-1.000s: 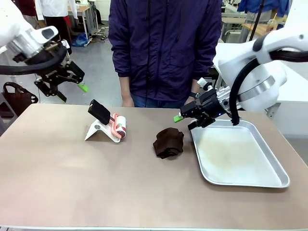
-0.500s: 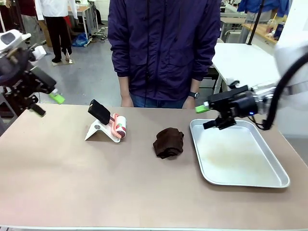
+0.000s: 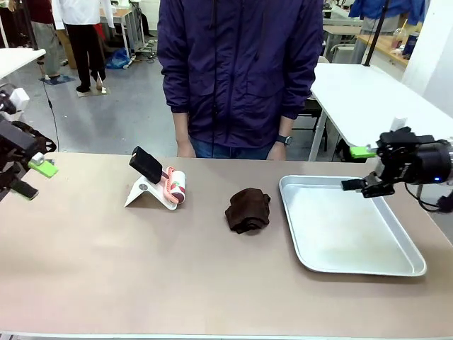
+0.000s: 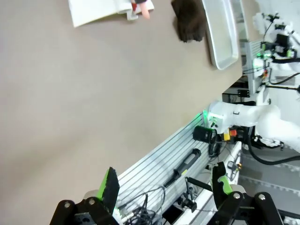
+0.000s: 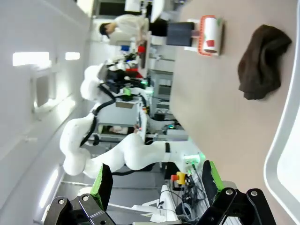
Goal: Clean the surface of the table.
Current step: Return the Lint Roller and towel to their original positions.
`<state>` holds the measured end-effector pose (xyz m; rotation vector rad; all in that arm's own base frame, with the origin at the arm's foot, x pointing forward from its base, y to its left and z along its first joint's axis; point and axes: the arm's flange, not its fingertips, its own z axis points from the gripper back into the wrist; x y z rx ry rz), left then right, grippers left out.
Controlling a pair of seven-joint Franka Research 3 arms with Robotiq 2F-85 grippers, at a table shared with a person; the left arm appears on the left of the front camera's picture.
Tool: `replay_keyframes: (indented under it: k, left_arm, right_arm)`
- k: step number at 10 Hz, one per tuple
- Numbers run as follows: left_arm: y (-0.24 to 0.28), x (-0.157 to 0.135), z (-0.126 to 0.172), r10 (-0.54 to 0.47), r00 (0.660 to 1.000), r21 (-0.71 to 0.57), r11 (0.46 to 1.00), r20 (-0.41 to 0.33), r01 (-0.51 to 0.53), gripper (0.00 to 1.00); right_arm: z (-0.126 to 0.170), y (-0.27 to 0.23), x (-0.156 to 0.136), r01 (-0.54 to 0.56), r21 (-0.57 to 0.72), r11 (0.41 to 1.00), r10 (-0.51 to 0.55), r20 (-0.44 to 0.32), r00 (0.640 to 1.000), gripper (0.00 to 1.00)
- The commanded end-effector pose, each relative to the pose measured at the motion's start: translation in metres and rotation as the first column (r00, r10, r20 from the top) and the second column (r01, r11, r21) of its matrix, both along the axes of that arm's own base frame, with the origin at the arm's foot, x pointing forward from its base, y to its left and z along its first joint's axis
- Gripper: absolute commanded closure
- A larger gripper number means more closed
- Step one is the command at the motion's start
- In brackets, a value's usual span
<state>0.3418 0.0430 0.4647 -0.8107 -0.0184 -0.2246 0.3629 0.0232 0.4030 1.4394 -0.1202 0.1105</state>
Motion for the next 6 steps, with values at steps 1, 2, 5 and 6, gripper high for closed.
replay_keyframes:
  k: [1, 2, 5, 6]
  left_arm:
    - [0.008, -0.006, -0.007, 0.014, 1.000, -0.086, 0.996, 0.027, -0.012, 0.00]
    - [0.010, -0.005, -0.008, 0.033, 0.998, -0.144, 0.989, 0.058, -0.024, 0.00]
    - [0.014, -0.003, -0.004, 0.059, 0.998, -0.120, 0.991, 0.031, -0.055, 0.00]
    - [0.014, -0.003, -0.004, 0.059, 0.998, -0.120, 0.991, 0.031, -0.055, 0.00]
  right_arm:
    - [-0.013, -0.005, -0.021, -0.027, 0.049, 0.998, 0.025, 0.031, 0.999, 0.00]
    - [-0.015, -0.006, -0.020, -0.060, 0.059, 0.996, 0.059, 0.022, 0.998, 0.00]
    - [-0.004, -0.009, -0.004, -0.024, 0.046, 0.999, 0.023, 0.009, 1.000, 0.00]
    - [-0.004, -0.009, -0.004, -0.024, 0.046, 0.999, 0.023, 0.009, 1.000, 0.00]
